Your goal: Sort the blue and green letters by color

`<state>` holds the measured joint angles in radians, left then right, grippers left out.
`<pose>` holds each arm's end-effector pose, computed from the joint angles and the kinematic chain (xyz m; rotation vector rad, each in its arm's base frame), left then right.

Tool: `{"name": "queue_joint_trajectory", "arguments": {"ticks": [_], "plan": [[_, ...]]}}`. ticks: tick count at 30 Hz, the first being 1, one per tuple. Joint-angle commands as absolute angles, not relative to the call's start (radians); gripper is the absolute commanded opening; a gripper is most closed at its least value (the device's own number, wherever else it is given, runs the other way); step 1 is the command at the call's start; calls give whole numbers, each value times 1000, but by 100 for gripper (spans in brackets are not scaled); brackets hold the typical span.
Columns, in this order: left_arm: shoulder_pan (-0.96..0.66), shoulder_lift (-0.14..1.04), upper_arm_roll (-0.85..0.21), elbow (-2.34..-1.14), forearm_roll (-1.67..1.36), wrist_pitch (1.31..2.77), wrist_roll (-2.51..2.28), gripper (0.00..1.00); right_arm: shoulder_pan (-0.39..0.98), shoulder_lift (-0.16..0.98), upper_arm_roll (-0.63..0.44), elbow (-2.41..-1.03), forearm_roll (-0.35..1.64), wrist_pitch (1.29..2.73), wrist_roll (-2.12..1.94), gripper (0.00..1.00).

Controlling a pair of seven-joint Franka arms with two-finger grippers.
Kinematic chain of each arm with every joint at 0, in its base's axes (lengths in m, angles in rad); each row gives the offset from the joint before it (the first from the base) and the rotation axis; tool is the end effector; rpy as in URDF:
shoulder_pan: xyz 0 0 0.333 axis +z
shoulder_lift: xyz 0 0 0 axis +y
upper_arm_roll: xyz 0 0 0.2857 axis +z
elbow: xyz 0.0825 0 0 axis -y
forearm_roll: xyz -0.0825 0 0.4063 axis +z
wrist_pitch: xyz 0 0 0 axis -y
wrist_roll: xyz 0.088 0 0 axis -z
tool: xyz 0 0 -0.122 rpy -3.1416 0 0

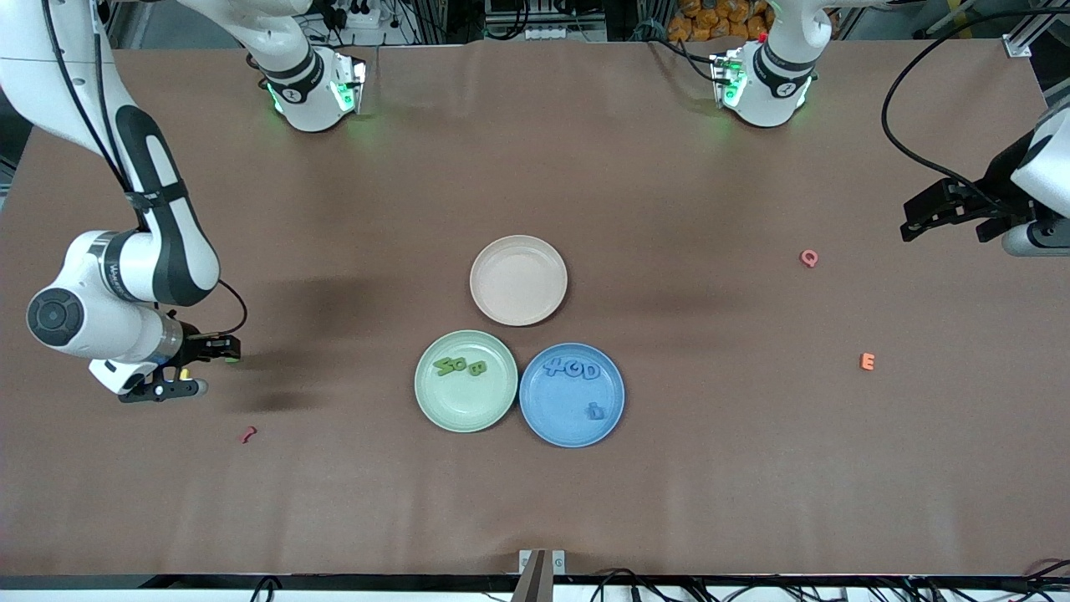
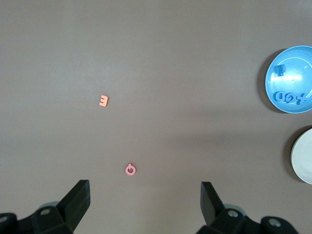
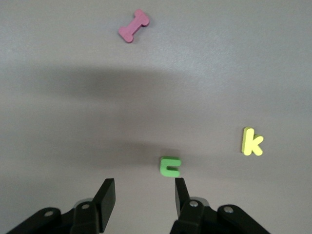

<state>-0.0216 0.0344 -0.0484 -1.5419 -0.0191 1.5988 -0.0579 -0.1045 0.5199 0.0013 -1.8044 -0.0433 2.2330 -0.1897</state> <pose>0.5882 -0.0431 0.5760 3.1192 -0.0183 0.0330 0.6392 -0.0681 0.1927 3.1144 0.1786 -0.1483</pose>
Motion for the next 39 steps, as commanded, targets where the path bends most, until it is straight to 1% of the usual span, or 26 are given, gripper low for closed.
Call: {"name": "queue_joint_trajectory", "arguments": {"ticks": [1,5,12,17,25,39], "plan": [[-14,46,-48,-1513,1,1595,-32,100,-118,485,15,-1868,-67,2290,-222,58],[-11,49,-49,-1513,6,1595,-31,100,-140,488,17,-1893,-74,2335,-232,58],[-11,52,-49,-1513,5,1597,-31,100,-152,495,17,-1914,-72,2364,-247,58],[-11,54,-49,-1513,2,1597,-31,100,-158,495,17,-1966,-74,2442,-249,57],[-11,61,-49,-1513,3,1603,-31,100,-176,495,18,-2016,-69,2513,-245,57],[-12,61,-49,-1513,2,1603,-35,100,-183,505,18,-2019,-48,2528,-232,54]]}}
